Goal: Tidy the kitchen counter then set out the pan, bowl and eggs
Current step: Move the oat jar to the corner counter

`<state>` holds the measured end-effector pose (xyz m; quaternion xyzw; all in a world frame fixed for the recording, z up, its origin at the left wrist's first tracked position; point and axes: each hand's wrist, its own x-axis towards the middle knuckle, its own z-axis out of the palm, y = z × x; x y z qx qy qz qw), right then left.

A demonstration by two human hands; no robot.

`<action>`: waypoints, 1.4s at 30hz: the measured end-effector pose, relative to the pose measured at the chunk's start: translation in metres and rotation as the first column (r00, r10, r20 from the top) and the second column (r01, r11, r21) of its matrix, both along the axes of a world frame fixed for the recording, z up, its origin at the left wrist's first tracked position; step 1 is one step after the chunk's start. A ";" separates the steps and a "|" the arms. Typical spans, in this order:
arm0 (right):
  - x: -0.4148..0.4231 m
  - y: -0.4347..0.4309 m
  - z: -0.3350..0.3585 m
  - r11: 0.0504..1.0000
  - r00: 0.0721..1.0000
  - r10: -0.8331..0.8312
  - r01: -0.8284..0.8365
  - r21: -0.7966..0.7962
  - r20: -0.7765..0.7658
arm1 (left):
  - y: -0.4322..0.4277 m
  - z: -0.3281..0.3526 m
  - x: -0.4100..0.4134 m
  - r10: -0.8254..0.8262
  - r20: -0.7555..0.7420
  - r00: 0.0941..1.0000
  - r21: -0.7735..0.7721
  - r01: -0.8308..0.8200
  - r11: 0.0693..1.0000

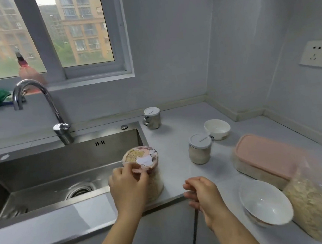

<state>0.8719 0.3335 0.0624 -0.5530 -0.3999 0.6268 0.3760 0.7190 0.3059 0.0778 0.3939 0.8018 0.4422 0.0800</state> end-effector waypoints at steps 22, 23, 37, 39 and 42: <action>-0.051 0.062 -0.006 1.000 0.999 0.029 -0.029 -0.010 0.019 | 0.063 -0.024 -0.028 -0.390 -0.014 0.921 -0.075 0.388 0.919; -0.049 0.064 -0.006 1.000 1.000 0.009 -0.009 -0.001 0.022 | 0.064 -0.026 -0.023 -0.400 -0.002 0.917 -0.049 0.399 0.916; -0.009 0.083 0.003 0.995 1.000 0.001 0.002 0.096 -0.031 | 0.099 -0.041 0.002 -0.569 0.417 0.709 0.144 0.566 0.811; -0.009 0.086 0.002 0.994 0.999 0.037 -0.035 0.101 -0.020 | 0.100 -0.038 0.004 -0.639 0.402 0.656 0.180 0.628 0.757; -0.012 0.090 -0.002 0.992 0.996 0.084 -0.081 0.094 -0.033 | 0.104 -0.039 0.004 -0.681 0.425 0.597 0.210 0.666 0.715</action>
